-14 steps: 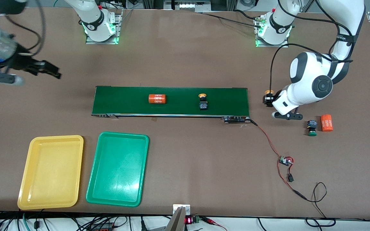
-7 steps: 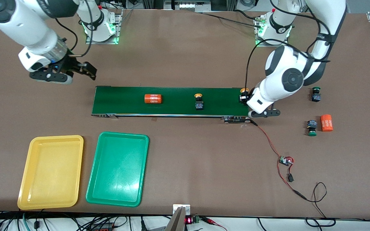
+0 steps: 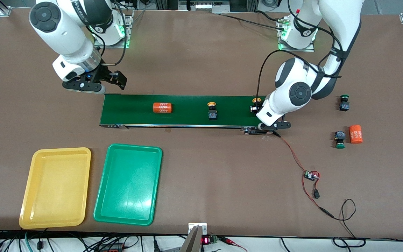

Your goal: Sort buttons by color to trays

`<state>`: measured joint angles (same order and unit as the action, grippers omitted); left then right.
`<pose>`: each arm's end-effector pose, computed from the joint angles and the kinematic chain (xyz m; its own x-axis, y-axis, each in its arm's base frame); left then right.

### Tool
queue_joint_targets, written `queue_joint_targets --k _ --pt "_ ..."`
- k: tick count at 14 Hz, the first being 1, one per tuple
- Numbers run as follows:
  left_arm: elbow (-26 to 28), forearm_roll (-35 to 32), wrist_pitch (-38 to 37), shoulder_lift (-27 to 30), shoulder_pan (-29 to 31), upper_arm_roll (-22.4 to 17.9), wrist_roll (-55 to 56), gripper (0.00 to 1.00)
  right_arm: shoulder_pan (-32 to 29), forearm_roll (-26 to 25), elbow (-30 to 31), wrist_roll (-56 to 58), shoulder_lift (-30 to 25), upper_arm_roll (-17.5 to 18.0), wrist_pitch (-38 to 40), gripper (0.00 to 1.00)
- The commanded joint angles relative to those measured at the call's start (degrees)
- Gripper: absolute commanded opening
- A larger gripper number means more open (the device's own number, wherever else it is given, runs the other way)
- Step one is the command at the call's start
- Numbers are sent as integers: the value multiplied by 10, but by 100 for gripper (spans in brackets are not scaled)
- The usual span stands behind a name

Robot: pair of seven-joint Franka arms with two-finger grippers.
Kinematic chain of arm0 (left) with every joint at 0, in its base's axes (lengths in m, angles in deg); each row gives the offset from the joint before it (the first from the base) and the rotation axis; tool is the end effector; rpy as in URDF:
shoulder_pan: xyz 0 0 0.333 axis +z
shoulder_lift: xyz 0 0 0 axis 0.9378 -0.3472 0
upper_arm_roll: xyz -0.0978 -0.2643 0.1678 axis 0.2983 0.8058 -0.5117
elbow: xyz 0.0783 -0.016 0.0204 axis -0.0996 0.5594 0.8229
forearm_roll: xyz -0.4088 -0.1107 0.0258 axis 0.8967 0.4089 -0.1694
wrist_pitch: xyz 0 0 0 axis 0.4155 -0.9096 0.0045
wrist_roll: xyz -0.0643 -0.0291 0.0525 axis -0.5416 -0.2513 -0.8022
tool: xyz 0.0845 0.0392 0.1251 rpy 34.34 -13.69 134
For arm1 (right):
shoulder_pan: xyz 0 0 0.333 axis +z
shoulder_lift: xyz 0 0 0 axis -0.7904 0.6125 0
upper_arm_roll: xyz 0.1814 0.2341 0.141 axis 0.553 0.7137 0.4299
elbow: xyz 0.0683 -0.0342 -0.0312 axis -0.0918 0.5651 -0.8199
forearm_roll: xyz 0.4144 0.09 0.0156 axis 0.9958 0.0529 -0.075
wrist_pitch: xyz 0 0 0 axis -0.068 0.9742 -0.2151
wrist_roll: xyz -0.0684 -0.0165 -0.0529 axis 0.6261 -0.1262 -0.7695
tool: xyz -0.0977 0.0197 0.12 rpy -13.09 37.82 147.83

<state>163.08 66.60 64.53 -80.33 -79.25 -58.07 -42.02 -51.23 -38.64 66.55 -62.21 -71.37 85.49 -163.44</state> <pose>0.5397 -0.2647 0.2002 0.9655 0.0959 -0.2420 0.1278 -0.9845 0.1200 0.5018 0.2047 0.4005 0.9924 -0.1219 -0.0183 -0.1222 -0.9923 -0.0185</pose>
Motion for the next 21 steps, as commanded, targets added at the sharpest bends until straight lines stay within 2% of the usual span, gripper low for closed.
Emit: queue_joint_targets --k 1,2,7,9,12,15,18,21 --pt "-14 13 5 -8 -5 1 -6 90 -1 -5 14 -19 -1 9 -17 100" --pt "-14 13 3 -2 -5 1 -7 100 1 -4 14 -19 4 9 -19 100" --pt "-14 10 -19 67 8 0 -3 100 9 -4 14 -33 23 22 -51 100" --pt "-14 6 -59 94 32 -6 -6 100 9 -4 14 -33 37 34 -66 100" --pt "-13 -7 -109 126 82 -11 -33 100 16 -5 14 -32 47 34 -76 100" --pt "-12 -58 -135 147 94 -78 -179 100 20 -6 14 -26 65 42 -116 100" --pt "-8 -112 -129 128 96 -155 -267 100 26 -27 14 -12 74 42 -120 100" --pt "-8 -196 -86 97 98 -171 -295 100 26 -33 18 -2 75 43 -121 100"
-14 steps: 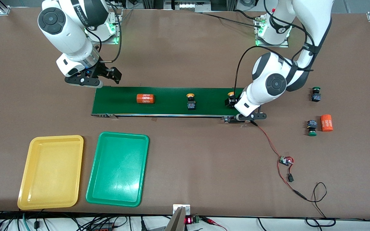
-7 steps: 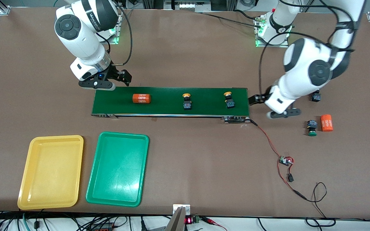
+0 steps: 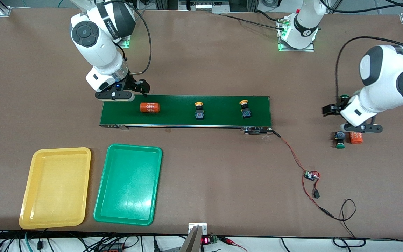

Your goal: Sort buttons by color to trays

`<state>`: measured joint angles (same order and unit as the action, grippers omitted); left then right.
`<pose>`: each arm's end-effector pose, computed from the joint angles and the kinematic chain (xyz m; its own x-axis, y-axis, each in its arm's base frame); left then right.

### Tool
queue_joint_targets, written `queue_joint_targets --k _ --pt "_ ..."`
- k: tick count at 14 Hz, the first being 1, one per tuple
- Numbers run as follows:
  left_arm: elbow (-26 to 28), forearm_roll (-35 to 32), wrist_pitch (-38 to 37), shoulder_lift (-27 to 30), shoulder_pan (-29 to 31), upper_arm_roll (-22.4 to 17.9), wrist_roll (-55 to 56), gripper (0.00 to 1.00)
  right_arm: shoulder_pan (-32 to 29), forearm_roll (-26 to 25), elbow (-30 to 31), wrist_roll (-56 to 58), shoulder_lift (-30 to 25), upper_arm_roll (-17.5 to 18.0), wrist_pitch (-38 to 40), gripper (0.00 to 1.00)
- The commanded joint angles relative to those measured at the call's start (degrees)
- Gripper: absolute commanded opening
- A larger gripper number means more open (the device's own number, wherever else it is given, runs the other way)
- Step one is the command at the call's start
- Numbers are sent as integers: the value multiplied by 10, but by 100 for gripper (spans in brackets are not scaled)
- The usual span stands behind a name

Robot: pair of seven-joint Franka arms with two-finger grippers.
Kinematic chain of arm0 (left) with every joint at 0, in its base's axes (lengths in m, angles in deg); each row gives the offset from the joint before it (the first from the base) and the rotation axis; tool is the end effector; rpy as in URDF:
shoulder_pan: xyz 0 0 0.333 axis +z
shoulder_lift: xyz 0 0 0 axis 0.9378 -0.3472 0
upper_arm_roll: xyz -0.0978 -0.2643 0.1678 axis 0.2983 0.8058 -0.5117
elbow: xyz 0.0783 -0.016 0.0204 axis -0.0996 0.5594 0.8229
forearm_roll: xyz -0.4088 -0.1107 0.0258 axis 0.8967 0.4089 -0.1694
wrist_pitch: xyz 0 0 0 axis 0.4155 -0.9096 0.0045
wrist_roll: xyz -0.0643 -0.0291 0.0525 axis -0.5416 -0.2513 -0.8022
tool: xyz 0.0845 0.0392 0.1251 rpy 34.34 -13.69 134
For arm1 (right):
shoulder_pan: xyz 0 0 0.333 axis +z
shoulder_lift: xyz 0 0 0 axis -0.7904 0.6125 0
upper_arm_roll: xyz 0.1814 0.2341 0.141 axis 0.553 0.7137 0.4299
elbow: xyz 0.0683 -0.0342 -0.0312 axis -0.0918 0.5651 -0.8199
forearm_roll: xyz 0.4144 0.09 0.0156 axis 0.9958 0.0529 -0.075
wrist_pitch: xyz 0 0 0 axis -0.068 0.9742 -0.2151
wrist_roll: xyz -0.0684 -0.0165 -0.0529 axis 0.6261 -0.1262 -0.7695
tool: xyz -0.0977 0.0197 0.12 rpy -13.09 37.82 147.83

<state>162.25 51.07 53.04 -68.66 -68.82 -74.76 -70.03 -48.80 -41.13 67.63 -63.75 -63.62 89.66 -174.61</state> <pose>0.5867 0.0342 0.3062 0.9849 -0.0701 -0.1583 -0.0830 -0.9936 -0.0768 0.5039 0.2684 0.3385 0.9996 -0.0175 0.0214 -0.0165 -0.9988 -0.0467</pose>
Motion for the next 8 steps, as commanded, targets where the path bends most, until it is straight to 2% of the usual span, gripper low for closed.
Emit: queue_joint_targets --k 1,5,8 --pt "0 -47 62 -36 -6 -7 -16 100 2 -8 7 24 0 1 -9 100" --pt "-2 -77 195 -81 -6 -37 -58 100 2 -8 7 28 4 1 -11 100" --pt "-6 -77 206 -99 9 -60 -110 100 10 -6 7 18 18 1 -22 100"
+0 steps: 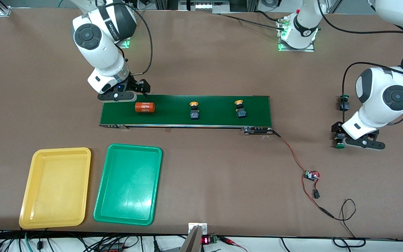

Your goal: Sort buttons by color to trays

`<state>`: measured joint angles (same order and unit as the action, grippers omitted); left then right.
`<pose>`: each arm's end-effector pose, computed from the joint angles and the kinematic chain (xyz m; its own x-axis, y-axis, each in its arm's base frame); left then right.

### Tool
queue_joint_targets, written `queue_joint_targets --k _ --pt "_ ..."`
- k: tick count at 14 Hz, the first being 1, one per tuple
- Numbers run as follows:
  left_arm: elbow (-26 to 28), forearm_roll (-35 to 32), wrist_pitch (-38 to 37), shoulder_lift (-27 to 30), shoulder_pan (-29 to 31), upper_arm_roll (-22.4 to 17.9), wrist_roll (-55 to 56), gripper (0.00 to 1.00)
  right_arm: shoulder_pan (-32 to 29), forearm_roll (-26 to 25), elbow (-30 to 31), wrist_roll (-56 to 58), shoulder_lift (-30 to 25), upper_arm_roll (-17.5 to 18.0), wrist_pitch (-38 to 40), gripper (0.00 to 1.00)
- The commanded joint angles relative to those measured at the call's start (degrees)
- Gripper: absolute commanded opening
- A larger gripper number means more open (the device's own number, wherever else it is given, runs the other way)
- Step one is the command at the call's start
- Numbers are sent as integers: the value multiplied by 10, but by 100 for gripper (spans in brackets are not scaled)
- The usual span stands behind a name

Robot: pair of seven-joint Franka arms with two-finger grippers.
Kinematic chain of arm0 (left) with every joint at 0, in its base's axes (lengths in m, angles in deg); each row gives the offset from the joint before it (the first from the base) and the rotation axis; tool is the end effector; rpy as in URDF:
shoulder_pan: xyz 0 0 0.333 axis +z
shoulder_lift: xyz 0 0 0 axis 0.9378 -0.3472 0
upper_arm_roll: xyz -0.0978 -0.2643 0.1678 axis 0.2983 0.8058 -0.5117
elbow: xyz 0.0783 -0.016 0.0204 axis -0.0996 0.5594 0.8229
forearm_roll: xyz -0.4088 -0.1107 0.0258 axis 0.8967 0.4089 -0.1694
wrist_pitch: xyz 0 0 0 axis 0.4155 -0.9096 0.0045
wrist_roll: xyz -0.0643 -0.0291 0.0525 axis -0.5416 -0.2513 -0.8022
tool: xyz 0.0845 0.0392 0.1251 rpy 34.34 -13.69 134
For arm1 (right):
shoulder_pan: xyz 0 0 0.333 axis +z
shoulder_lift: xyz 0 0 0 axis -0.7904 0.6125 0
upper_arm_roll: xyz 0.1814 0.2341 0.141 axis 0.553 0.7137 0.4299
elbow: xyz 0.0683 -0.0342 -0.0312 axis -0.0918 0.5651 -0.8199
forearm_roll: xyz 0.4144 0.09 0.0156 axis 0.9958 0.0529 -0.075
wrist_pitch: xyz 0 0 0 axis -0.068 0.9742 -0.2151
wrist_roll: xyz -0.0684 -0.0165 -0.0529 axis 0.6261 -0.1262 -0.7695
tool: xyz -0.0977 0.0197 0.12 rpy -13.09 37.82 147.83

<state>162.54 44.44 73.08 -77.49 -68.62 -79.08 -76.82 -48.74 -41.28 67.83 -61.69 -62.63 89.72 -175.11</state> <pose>0.6273 0.0850 0.2389 0.9750 -0.2221 -0.0111 -0.2202 -0.9573 -0.1872 0.5037 0.2694 0.3287 0.9997 0.0218 0.0115 0.0223 -0.9987 -0.0456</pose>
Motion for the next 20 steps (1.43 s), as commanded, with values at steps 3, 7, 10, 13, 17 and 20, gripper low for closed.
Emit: queue_joint_targets --k 3,7,10,13,17,20 --pt "-9 -10 52 -41 33 -33 -72 100 19 -4 5 -12 23 0 -20 100" --pt "-9 -9 68 -77 35 -63 -72 100 37 -3 4 -19 50 0 -37 100" --pt "-9 -8 104 -110 44 -65 -72 100 56 -5 2 -39 84 0 -76 100" --pt "-9 -7 112 -129 50 -65 -73 99 57 -4 1 -48 91 -3 -70 100" --pt "-8 -9 110 -136 55 -65 -73 43 66 -35 -2 -71 107 -13 -69 100" --pt "-9 -11 109 -126 51 -64 -76 23 69 -48 -2 -70 107 -20 -65 100"
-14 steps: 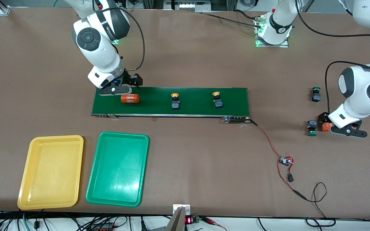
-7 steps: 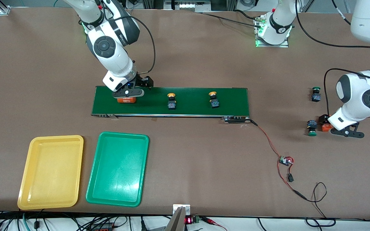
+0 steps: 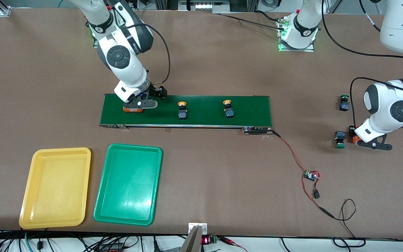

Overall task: Sort buttons by color to trays
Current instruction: 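Grasp the second orange cylinder with the left gripper and lift it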

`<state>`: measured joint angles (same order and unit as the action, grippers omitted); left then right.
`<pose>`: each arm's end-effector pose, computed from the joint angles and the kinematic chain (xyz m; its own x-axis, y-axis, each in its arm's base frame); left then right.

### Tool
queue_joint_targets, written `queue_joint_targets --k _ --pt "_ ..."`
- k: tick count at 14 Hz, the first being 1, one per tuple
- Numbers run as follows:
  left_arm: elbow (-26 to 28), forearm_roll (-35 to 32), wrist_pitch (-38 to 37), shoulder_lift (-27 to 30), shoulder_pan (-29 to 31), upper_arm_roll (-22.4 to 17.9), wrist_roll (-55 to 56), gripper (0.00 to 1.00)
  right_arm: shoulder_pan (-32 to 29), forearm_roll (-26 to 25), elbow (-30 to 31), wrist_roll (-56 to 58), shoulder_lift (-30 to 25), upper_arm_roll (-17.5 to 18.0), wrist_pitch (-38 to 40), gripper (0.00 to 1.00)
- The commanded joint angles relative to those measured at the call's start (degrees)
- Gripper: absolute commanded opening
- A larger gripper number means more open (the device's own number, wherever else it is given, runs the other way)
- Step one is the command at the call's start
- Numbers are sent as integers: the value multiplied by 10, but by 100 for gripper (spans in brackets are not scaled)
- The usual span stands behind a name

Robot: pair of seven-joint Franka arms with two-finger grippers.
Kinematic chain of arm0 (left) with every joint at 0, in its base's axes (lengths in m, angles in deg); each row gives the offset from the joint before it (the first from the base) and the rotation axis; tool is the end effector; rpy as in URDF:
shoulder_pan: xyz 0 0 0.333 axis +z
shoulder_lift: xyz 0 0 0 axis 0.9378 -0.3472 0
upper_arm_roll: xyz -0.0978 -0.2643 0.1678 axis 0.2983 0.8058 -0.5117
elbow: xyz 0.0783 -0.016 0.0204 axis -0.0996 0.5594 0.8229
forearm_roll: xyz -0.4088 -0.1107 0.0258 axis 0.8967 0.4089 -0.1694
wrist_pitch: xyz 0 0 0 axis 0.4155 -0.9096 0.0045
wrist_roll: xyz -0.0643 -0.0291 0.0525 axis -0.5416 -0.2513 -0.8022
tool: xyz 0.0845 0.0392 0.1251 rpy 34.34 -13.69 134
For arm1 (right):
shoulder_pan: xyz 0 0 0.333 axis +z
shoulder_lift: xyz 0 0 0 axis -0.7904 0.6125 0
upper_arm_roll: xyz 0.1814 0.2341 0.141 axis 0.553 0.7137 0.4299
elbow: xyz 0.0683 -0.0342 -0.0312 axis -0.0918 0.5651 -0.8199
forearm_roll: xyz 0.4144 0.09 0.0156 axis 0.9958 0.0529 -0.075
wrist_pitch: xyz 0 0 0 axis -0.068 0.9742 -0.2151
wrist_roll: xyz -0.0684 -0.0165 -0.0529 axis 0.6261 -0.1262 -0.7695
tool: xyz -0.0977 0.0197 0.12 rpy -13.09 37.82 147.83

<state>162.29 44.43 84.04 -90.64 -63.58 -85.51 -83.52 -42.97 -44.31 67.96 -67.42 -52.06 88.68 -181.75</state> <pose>0.5956 0.2046 0.1193 0.9793 -0.1852 -0.0822 -0.1988 -0.9569 -0.2119 0.4874 0.3147 0.2400 0.9979 0.0330 -0.0563 0.0305 -0.9985 -0.0455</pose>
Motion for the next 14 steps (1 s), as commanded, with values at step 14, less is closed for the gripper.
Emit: queue_joint_targets --k 14 --pt "-147 -3 -410 102 7 290 -103 26 20 -21 -14 -28 24 -15 -1 100"
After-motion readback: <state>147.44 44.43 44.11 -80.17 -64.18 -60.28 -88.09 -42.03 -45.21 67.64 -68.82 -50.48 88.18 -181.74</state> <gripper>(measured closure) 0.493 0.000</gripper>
